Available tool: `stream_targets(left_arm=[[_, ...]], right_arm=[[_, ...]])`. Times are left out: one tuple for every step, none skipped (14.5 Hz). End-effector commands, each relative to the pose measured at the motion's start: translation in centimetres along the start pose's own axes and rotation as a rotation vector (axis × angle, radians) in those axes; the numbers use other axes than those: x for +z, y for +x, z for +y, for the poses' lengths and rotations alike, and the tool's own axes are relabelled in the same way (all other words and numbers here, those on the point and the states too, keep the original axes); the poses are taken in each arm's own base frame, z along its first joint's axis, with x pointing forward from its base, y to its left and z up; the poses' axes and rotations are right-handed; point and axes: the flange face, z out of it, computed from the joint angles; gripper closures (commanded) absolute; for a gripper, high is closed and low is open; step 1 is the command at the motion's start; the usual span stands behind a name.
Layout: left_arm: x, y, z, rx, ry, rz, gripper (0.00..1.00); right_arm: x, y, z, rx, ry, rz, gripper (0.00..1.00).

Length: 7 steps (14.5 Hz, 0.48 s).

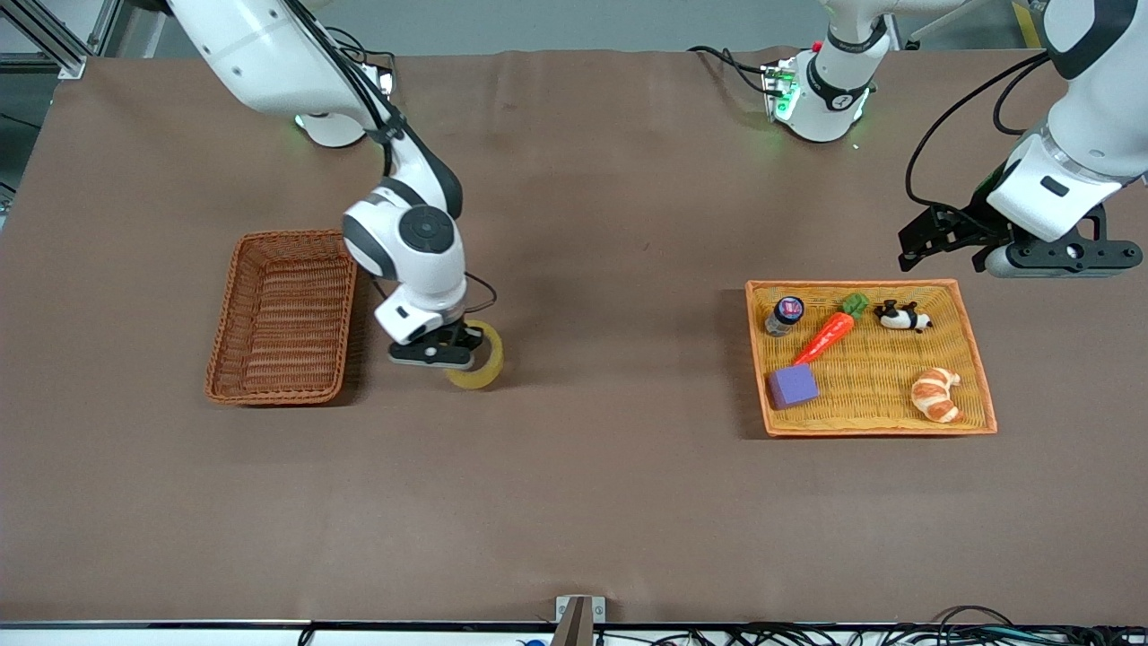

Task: Move tape to another basket
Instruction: 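Carry the tape roll with the right gripper into the brown basket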

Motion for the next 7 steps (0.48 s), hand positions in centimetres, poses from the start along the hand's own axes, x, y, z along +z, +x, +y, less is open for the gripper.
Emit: stream_targets(left_arm=[[0.0,0.8,-0.5,0.017,0.036,0.0,0.0],[-0.1,0.7,-0.3,0.017,0.036,0.001,0.0],[-0.2,0.5,-0.2,0.023,0.036,0.001,0.0],[-0.3,0.4,-0.2,0.025,0.037,-0.002,0.0],[-0.3,0.4,-0.3,0.024,0.032,-0.001,0.0],[-0.3,0.5,-0.2,0.023,0.029,-0.002,0.0],[-0.4,0.6,-0.1,0.021,0.024,0.002,0.0]], right_arm=[[-6.1,2.5,7.2,-0.029,0.035,-0.067,1.0],[-7.7,3.2,9.0,-0.057,0.064,-0.092,1.0],[-7.7,4.9,13.7,-0.082,0.073,-0.122,1.0],[-7.4,5.7,17.2,-0.144,0.069,-0.142,1.0],[-7.6,6.0,19.1,-0.203,0.063,-0.145,1.0],[-7.1,6.2,21.4,-0.219,0.055,-0.152,1.0],[-6.1,6.2,23.3,-0.223,0.047,-0.164,1.0]])
